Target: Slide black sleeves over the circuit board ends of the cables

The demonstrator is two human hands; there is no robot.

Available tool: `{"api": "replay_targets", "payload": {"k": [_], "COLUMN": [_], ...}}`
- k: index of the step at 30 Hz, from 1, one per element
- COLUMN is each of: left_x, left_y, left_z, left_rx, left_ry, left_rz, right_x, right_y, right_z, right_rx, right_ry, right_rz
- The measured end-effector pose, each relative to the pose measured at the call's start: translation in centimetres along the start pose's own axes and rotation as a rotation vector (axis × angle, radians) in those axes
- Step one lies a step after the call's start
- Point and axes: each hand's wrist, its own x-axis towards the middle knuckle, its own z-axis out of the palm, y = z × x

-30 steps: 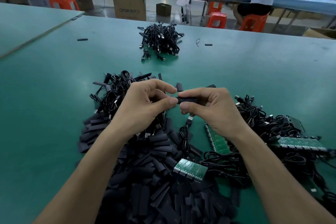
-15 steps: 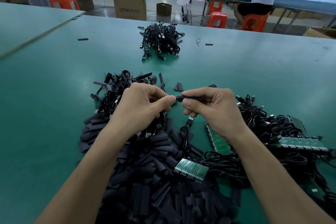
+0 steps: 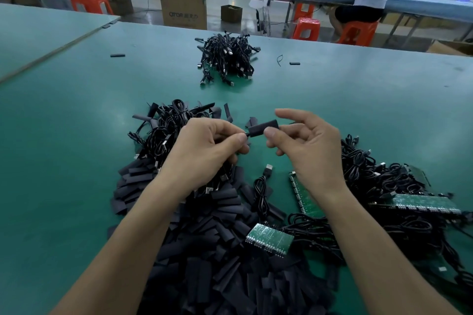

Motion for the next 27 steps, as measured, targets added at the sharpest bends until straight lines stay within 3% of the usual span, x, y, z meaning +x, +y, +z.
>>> {"api": "replay_targets", "payload": {"k": [11, 16, 27], "left_x": [-0.3, -0.5, -0.4], "left_y": [0.7, 1.2, 0.9], "left_z": [0.6, 0.7, 0.7], "left_rx": [-0.166, -0.219, -0.123], "left_ry": [0.086, 0.073, 0.093], "left_rz": [-0.039, -0.03, 0.013], "right_x": [-1.3, -1.1, -1.7], "right_y": [0.6, 0.5, 0.5], "right_z": [2.3, 2.6, 3.1], "right_rx": [0.169, 0.118, 0.291], "right_ry": [0.077, 0.097, 0.229], "right_rz": [-0.021, -0.013, 0.024]}}
